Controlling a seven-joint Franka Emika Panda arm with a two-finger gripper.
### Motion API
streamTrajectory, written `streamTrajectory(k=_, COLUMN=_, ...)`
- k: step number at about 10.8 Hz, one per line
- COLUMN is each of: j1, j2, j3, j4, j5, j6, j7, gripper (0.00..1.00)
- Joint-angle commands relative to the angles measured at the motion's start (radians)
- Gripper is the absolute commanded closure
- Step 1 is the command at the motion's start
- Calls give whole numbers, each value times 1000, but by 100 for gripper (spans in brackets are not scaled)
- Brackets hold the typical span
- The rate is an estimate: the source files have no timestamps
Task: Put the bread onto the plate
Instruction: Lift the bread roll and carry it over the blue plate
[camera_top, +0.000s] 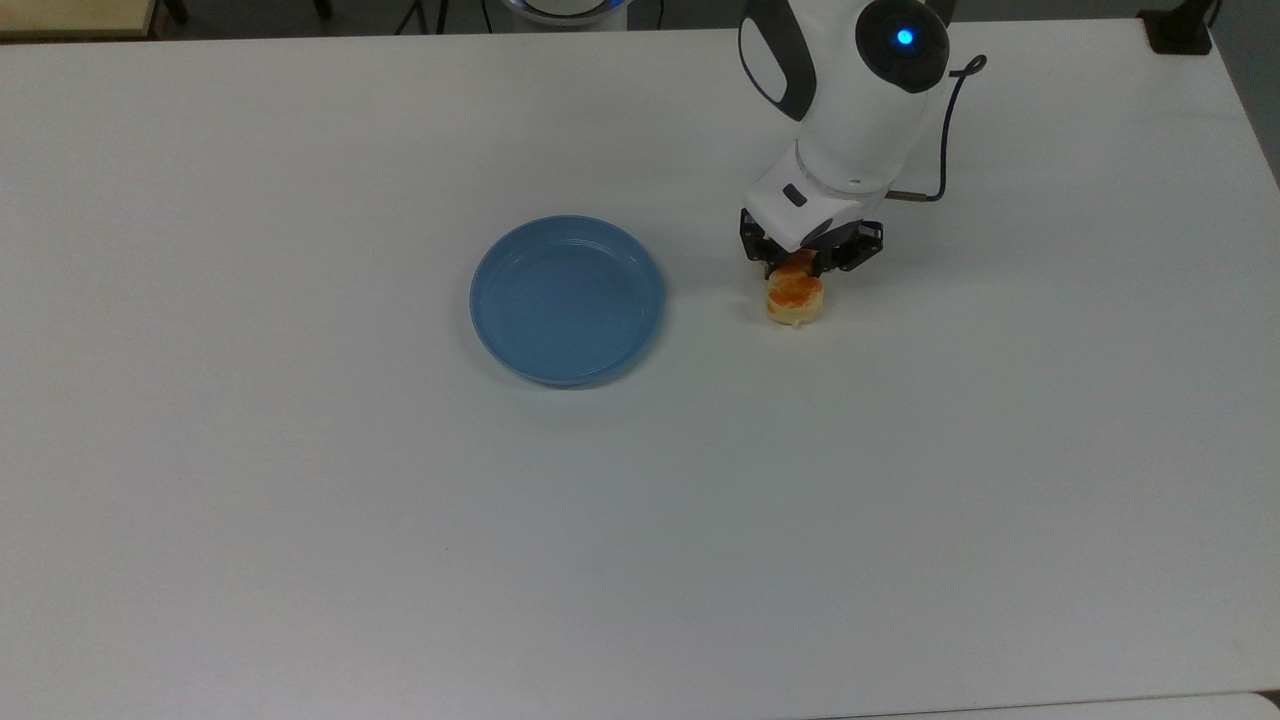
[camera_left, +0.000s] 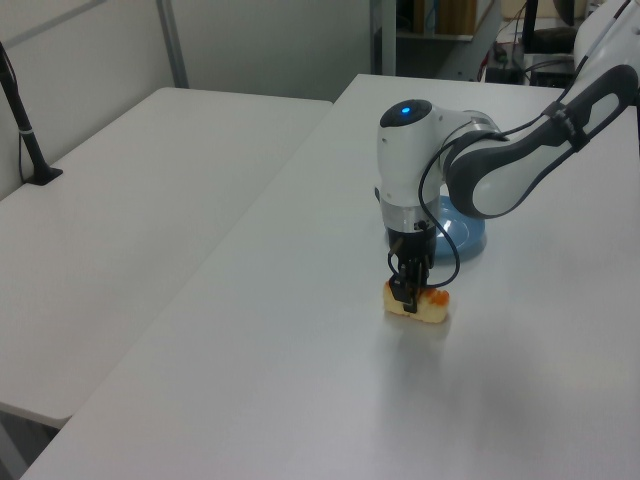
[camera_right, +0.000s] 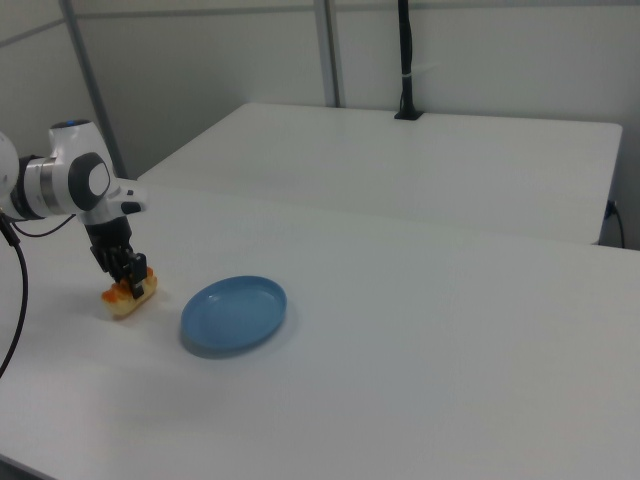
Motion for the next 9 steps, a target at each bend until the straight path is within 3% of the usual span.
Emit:
streamTrajectory(k=1, j1=-55, j2=-106, j3=-3, j4=7, j5=-12, j6=-103, j7=-100, gripper=55)
streamTrajectory(k=5, j1=-221, j2=-221, j3=-28, j4=18, j5=-1, j6=-188, j7=-386, gripper=55)
streamTrajectory(k=9, j1=-272, j2=-163, j3=-92, j4=13, j5=-5, j6=-172, j7=-455, gripper=55)
